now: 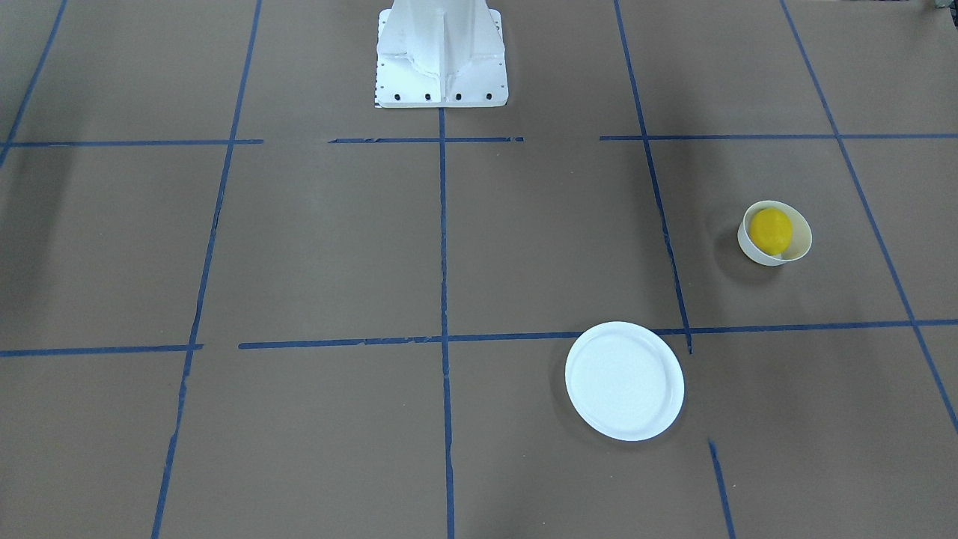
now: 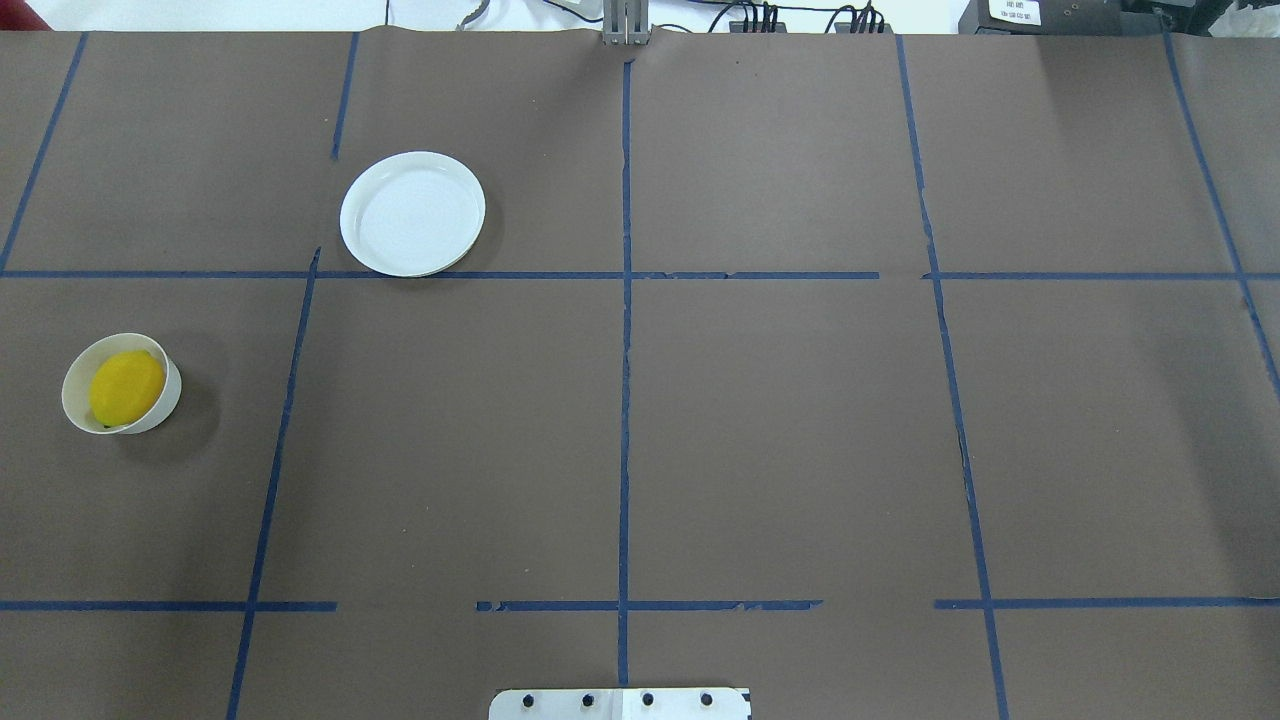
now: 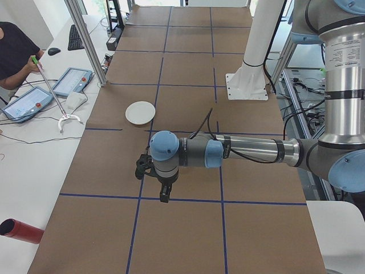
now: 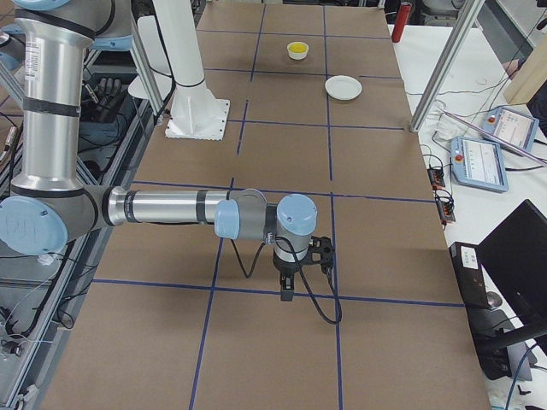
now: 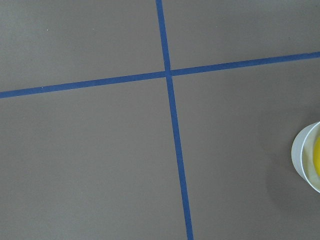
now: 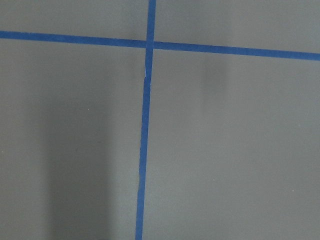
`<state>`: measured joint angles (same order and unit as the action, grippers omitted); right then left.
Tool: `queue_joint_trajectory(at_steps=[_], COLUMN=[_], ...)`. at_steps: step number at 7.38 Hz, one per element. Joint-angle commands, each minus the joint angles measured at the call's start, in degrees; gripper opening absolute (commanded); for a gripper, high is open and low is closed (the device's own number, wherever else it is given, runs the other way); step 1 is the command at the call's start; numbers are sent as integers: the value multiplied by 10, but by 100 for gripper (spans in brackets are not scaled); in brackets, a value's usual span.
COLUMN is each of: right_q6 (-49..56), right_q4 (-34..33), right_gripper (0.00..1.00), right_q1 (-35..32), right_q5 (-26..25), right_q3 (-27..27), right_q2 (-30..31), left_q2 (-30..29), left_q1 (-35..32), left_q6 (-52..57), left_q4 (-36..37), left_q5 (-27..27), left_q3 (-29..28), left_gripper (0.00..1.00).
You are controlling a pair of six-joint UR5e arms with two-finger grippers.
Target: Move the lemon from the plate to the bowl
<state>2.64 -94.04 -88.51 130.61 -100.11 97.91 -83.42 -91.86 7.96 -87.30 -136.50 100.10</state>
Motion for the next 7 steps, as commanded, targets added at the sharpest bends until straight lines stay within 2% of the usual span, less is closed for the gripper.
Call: queue_joint_trajectory(at_steps=[1,2,7], right_q6=[0,0,0], right_q4=[0,0,0], right_gripper=[100,100,100], right_q1=[0,0,0], right_q5=[0,0,0], right_q3=[0,0,0], right_q2=[0,0,0], left_q2=[4,3,5], left_q1=[0,-1,-1], left_q6=[-3,-4,-2], left_q4=[3,6,28], left_q5=[31,56,49], left_q3=[0,-2,8], left_gripper=[100,100,100])
